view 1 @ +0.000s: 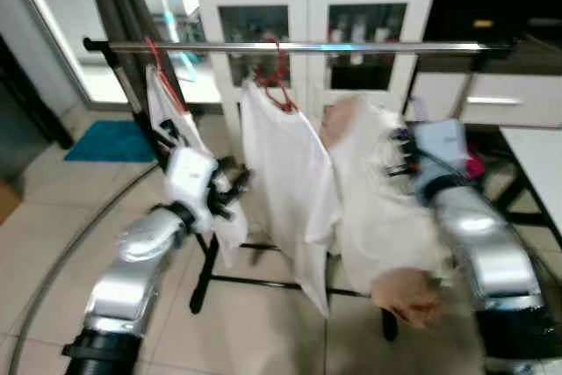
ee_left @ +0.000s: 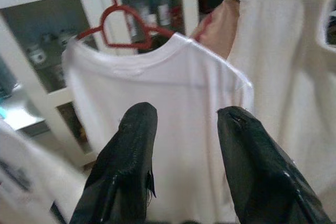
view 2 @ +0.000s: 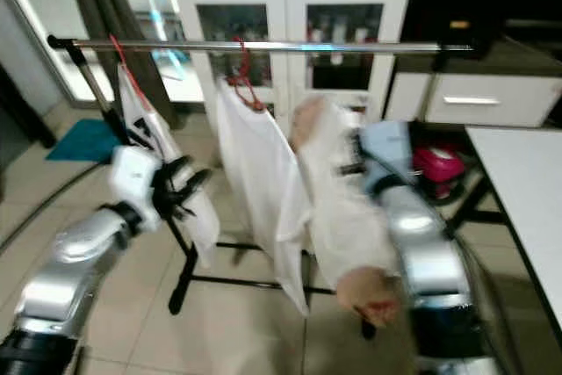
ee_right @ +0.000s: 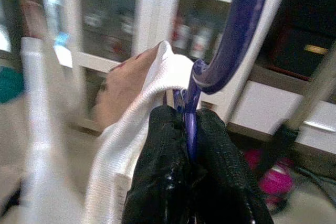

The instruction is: Hang hanger

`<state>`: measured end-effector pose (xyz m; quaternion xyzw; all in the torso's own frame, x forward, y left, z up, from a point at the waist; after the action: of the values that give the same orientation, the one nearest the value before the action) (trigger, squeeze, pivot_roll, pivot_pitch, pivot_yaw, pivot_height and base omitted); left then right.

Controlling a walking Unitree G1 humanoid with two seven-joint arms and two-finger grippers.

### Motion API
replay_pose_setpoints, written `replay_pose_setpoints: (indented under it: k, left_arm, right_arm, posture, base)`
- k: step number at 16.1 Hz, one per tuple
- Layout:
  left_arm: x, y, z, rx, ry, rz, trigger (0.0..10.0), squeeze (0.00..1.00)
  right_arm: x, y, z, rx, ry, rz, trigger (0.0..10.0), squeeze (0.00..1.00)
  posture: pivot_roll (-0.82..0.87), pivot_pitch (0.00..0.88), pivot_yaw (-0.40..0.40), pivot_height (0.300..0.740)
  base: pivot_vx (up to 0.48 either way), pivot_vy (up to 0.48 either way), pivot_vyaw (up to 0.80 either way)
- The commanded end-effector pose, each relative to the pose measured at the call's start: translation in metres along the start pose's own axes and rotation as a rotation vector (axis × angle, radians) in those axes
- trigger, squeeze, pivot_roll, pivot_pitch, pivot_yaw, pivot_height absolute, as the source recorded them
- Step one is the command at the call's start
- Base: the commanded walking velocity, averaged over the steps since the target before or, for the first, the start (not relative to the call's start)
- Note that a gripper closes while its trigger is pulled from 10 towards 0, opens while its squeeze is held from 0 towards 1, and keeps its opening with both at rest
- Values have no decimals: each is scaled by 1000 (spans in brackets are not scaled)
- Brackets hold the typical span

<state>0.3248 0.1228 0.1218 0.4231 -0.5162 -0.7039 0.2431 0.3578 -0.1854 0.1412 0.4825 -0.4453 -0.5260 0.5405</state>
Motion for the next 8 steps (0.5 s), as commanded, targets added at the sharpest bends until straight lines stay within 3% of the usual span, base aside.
replay_pose_setpoints:
  k: [1, 6, 8]
  left_arm:
    - [-10, 1, 3, -4, 19, -28, 10000, 0]
    - [-2, 6, 1, 13, -54, -65, 10000, 0]
    - [4, 15, 1, 52, -98, -73, 10000, 0]
  right_arm:
    - [-14, 20, -5, 75, 38, 14, 10000, 0]
    - [12, 42, -27, 118, -65, 31, 10000, 0]
    - [18, 55, -36, 140, -74, 48, 10000, 0]
  posture:
    - [-94, 0, 66, 740]
    - [-91, 0, 70, 740]
    - [-89, 0, 66, 740]
  base:
    - [360, 0, 0]
    - [359, 0, 0]
    - [135, 0, 0]
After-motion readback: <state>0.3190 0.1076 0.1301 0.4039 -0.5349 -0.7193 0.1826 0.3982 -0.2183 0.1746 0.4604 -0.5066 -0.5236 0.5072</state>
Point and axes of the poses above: a point about 5 cm out from each wrist's last joint towards the gripper, its own z axis pointing back from the gripper into the wrist, its own y axis along the axis of the wrist's last joint, x = y × z, the point moved 5 cm from there along -z, pointing out of the wrist towards the gripper, and after that the axes turned 15 degrees about -z, right-handed, at the moved point
